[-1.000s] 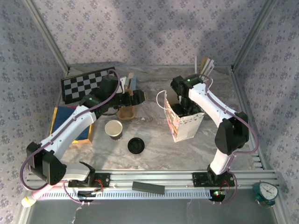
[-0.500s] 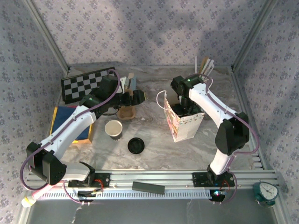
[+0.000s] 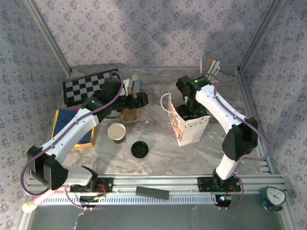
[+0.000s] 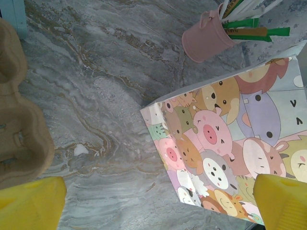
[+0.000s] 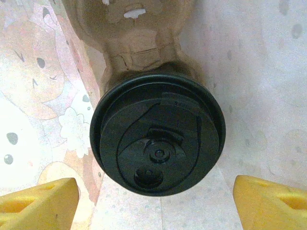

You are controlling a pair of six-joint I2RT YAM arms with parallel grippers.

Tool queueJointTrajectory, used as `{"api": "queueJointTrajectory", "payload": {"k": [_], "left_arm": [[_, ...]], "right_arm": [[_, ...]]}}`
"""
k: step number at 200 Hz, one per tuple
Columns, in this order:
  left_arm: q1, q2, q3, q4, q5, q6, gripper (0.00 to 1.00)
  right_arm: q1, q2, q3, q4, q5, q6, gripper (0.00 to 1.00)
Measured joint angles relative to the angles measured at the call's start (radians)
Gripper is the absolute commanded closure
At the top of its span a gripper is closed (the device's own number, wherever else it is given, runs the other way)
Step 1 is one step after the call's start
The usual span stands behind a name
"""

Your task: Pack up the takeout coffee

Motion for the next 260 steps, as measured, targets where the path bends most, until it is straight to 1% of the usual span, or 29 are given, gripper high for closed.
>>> {"api": "queueJointTrajectory", "payload": {"k": [50, 141, 199, 260], "left_arm": [[0.000, -0.001, 0.000, -0.008, -0.012, 0.001, 0.00], [0.003, -0.008, 0.052, -0.053, -0.047, 0.029, 0.00], [0.003, -0.014, 0.138, -0.108, -0.078, 0.064, 0.00], [0.003, -0.019, 0.196, -0.151, -0.094, 0.084, 0.00]], "right_arm": [[0.003, -0.008, 0.065, -0.025, 0.011, 0.015, 0.14], [0.006, -0.052, 0.275, -0.067, 0.048, 0.041, 0.10], [-0.012, -0.138, 0.321, -0.041, 0.048, 0.060, 0.01], [-0.034, -0.203, 0.328, 0.005, 0.045, 0.068, 0.00]]}}
